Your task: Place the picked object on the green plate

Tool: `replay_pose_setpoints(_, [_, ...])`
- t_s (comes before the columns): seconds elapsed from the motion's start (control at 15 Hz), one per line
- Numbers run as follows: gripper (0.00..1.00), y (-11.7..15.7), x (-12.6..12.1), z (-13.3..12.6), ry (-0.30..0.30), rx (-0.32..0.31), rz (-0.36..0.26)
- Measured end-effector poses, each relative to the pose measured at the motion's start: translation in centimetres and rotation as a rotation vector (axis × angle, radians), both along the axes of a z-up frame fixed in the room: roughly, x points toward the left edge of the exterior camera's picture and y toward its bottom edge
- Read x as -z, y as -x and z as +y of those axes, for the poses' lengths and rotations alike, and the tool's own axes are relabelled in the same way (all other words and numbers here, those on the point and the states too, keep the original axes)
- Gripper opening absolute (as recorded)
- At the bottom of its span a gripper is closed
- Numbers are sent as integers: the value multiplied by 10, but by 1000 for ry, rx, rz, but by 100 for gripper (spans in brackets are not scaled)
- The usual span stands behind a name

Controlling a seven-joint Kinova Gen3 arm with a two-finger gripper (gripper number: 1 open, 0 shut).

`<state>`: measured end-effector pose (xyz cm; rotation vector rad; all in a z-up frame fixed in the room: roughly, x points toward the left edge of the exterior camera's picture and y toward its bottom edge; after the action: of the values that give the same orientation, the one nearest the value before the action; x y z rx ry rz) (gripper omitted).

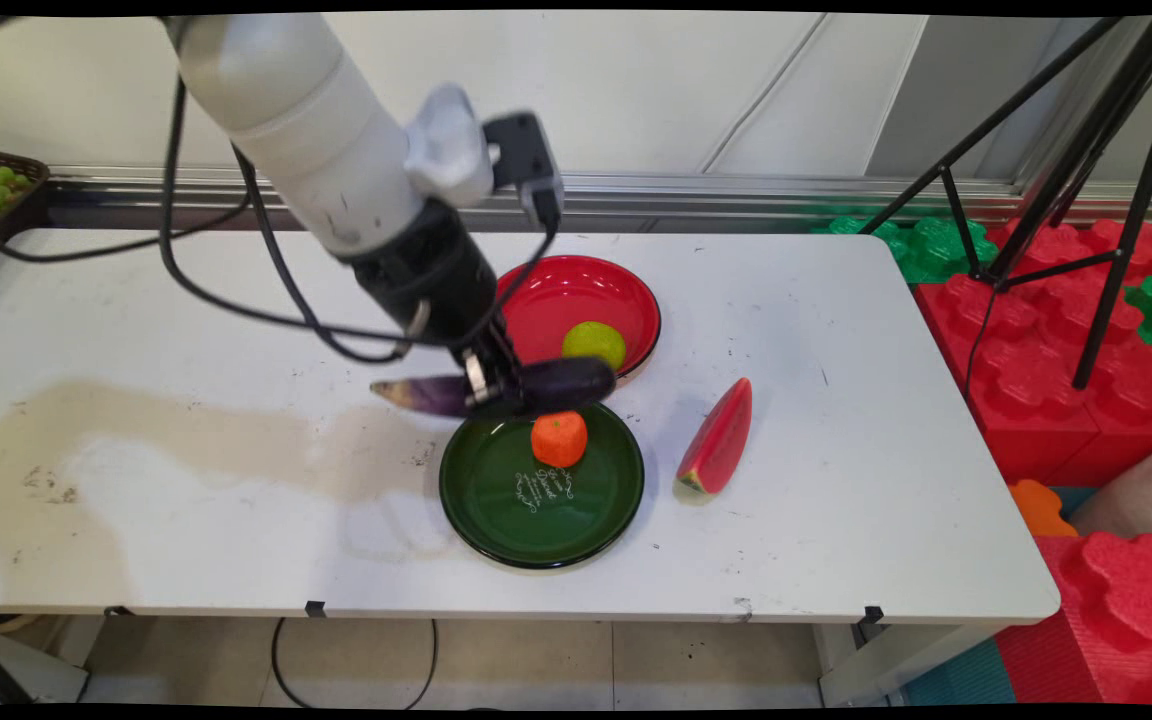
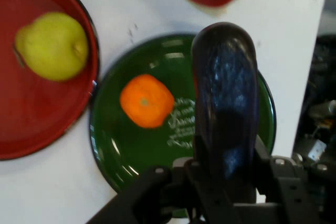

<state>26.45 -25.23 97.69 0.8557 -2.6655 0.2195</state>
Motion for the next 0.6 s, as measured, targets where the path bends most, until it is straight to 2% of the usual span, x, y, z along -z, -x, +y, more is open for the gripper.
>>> replay_pose_setpoints(0.6, [0, 2, 68, 2, -56, 52, -54])
